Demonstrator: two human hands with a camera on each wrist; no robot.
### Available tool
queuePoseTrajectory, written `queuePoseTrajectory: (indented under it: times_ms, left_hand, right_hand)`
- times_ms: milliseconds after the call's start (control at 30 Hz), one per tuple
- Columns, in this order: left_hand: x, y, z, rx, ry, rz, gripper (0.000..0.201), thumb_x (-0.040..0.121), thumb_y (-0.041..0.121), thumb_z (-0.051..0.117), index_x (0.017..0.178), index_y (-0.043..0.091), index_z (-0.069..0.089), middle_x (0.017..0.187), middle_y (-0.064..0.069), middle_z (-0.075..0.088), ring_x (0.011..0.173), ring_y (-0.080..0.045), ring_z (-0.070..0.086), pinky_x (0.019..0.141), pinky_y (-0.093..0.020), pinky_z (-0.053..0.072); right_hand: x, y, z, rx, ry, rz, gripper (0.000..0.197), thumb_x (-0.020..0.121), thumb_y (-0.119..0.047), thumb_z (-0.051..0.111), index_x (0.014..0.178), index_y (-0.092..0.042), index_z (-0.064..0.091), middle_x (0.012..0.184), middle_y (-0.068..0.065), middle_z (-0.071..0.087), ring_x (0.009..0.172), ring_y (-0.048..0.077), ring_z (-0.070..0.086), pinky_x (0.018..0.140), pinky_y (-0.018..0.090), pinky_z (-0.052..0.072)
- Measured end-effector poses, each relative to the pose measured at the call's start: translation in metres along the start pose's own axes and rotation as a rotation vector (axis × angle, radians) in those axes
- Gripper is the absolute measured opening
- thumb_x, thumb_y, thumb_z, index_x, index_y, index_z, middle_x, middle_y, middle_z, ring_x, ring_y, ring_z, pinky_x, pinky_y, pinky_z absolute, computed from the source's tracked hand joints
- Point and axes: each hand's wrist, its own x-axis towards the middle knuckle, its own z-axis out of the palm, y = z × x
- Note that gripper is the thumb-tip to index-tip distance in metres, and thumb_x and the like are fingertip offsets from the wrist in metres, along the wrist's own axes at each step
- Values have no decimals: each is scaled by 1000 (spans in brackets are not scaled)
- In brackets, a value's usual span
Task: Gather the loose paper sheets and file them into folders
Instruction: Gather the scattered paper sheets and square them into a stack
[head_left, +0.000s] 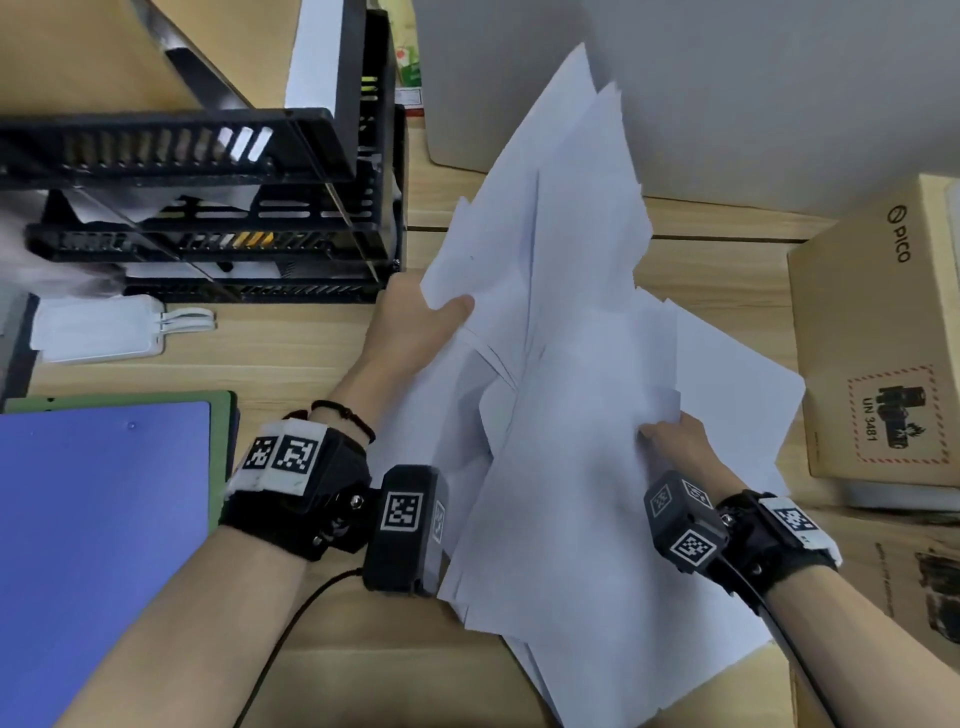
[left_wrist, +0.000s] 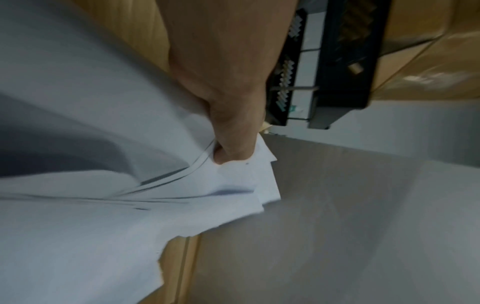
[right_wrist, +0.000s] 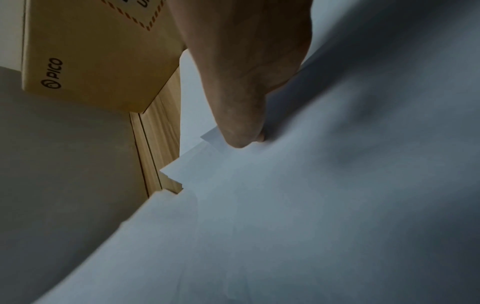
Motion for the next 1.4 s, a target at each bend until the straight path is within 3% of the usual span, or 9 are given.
queuePoseTrajectory:
  times_ms: [267,400,567,700,767,1033,1133,1267,1400]
  left_hand:
    - [-40,43,-25,-563,-193,233,23,90,-5,58,107,10,65,100,2,75,96,-16,71,77,-27,56]
    - [-39,27,-22,-715,-203,117,31,90,3,60,120,8,61,118,-9,69,109,-27,66,89,-38,55]
    - [-32,-22,-4,-758,-72,-110,33,90,7,64,122,14,63,122,-9,68,113,-29,65,95,-42,53]
    - [-30,-70,5,-449,-51,-287,34,88,6,68,121,11,64,113,-4,72,104,-23,69,93,-38,54]
    - [-32,-97,5,-305,-38,-339,32,86,3,69,117,11,65,112,-5,72,101,-21,69,90,-35,54]
    - [-44,-129,0,-154,-386,-416,43,79,-3,75,117,15,63,113,-4,71,106,-22,67,91,-35,54]
    - [-44,-127,-2,-52,-578,-391,54,76,0,79,123,18,60,118,0,70,111,-18,65,93,-34,52]
    - [-45,-130,6,-35,-608,-370,44,87,21,74,128,18,59,121,2,69,114,-16,64,103,-37,47]
    - [-41,-133,11,-250,-377,-506,39,104,39,40,126,14,61,121,-5,69,112,-21,65,104,-41,47]
  right_hand:
    - [-5,-2,4,-42,-42,-65,7,94,3,46,96,-2,49,71,6,51,58,19,49,33,12,38]
    - [-2,0,8,-77,-136,-59,6,98,-8,46,95,-11,50,74,1,45,69,18,48,59,21,40]
    - [-15,-5,0,-77,-204,-112,19,99,-11,47,83,-7,55,70,7,56,38,9,57,33,14,37]
    - [-9,0,-2,-24,-289,-93,19,97,-22,54,81,-13,58,64,5,64,47,9,63,45,21,46]
    - [3,8,-1,-11,-311,-80,30,81,-30,68,98,-6,65,77,13,73,75,29,73,67,41,59]
    - [52,44,-1,148,-309,-3,67,55,-63,77,103,-17,67,107,12,71,108,37,65,101,57,46]
    - [35,30,2,149,-323,7,80,54,-74,78,111,-19,67,109,6,73,102,29,70,97,48,51]
    - [19,18,4,56,-260,-46,30,91,-33,66,109,-9,62,86,5,69,63,18,69,51,21,51]
    - [22,23,6,-13,-258,-105,29,96,-29,58,115,-8,62,96,7,72,74,19,68,60,27,49]
